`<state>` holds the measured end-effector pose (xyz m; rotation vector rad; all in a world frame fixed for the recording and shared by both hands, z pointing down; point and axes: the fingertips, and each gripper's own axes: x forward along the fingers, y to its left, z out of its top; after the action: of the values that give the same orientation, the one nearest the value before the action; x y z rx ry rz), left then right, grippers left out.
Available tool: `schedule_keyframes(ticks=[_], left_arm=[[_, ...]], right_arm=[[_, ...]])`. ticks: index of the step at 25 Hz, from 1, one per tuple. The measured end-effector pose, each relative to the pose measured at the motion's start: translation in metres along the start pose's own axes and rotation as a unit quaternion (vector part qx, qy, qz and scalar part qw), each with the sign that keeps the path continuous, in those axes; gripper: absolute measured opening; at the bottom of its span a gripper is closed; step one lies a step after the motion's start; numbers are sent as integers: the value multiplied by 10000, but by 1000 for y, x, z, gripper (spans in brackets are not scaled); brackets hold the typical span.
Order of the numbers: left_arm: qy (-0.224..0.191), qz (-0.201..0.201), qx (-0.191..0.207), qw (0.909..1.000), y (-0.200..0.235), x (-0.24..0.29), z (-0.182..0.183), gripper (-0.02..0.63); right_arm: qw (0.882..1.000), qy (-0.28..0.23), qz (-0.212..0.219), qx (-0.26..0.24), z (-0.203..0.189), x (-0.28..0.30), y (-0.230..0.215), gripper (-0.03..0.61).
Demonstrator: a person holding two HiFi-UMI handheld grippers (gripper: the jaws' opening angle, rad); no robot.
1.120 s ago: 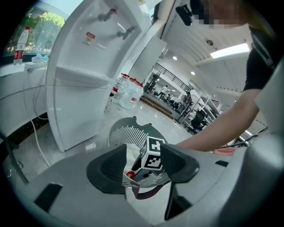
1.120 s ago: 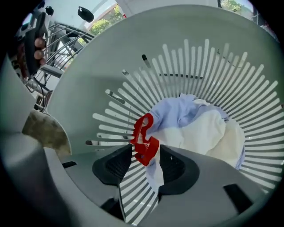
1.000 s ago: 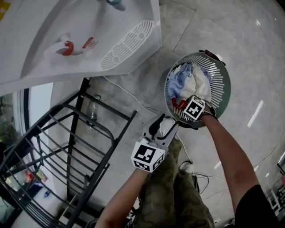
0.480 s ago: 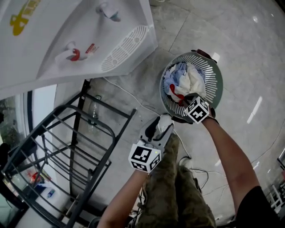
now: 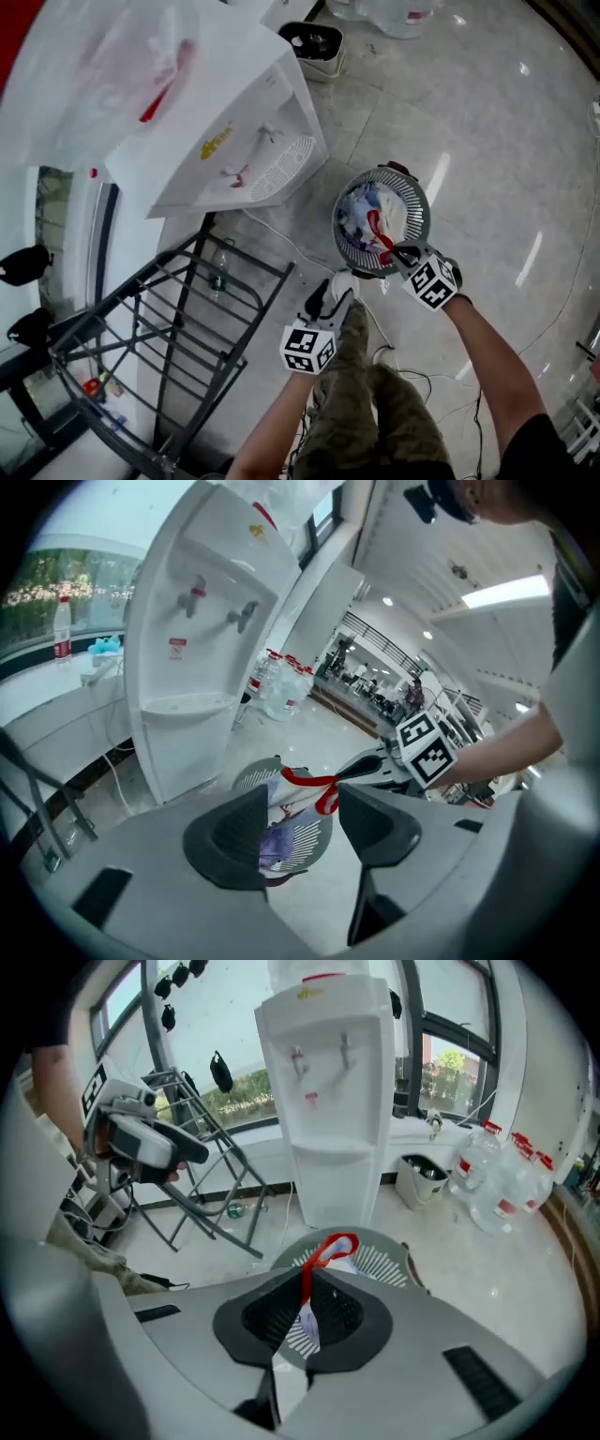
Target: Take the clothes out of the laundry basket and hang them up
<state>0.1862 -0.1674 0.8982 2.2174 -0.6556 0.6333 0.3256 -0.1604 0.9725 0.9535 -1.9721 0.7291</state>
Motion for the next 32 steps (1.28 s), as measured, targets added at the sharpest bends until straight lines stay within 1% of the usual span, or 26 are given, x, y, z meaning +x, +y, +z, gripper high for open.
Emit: schedule_keyframes(ticks=[2, 3, 4, 6, 8, 11, 13, 16, 18, 21, 23, 25, 28, 32], left_arm=[[-205, 196, -82, 9996, -9, -22, 22, 216], [-323, 272, -59, 9991, -14, -28, 38, 215], [-418, 304, -34, 9987, -19, -34, 54, 215], [-539, 238, -31, 9983, -27, -47, 89, 215], [-616, 84, -68, 9980, -31, -59, 122, 215], [-645, -155, -130, 9977, -46, -77, 159, 215], [-631, -435, 35, 9970, -62, -82, 187, 216], [-579, -1033, 536, 9915, -93, -84, 222, 222], [-451, -1337, 909, 9858, -115, -95, 228, 223], [-365, -1497, 1311, 9793, -144, -115, 230, 229], [-396, -1644, 1591, 9727, -165, -113, 242, 236], [-307, -1915, 1797, 9644, -186, -111, 248, 246], [-53, -2221, 2130, 9515, -205, -114, 242, 247], [-132, -2270, 2444, 9426, -220, -120, 248, 247]], right_arm=[[9998, -135, -108, 103, 25, -48, -4, 21], [9992, -229, -185, 252, 38, -74, -10, 20], [9981, -340, -271, 444, 52, -100, -16, 20], [9946, -582, -463, 717, 82, -149, -23, 19], [9917, -824, -605, 775, 111, -190, -22, 18], [9868, -1220, -502, 938, 150, -250, -14, 18], [9833, -1445, -520, 977, 176, -288, -13, 18], [9808, -1616, -712, 829, 210, -336, -9, 18], [9790, -1750, -707, 768, 231, -364, 10, 18], [9753, -2011, -649, 646, 256, -404, 47, 18], [9749, -2052, -671, 541, 267, -424, 56, 18], [9755, -2052, -617, 495, 273, -436, 64, 18], [9767, -2066, -475, 324, 279, -451, 80, 18], [9785, -2037, -322, -85, 279, -468, 93, 17]])
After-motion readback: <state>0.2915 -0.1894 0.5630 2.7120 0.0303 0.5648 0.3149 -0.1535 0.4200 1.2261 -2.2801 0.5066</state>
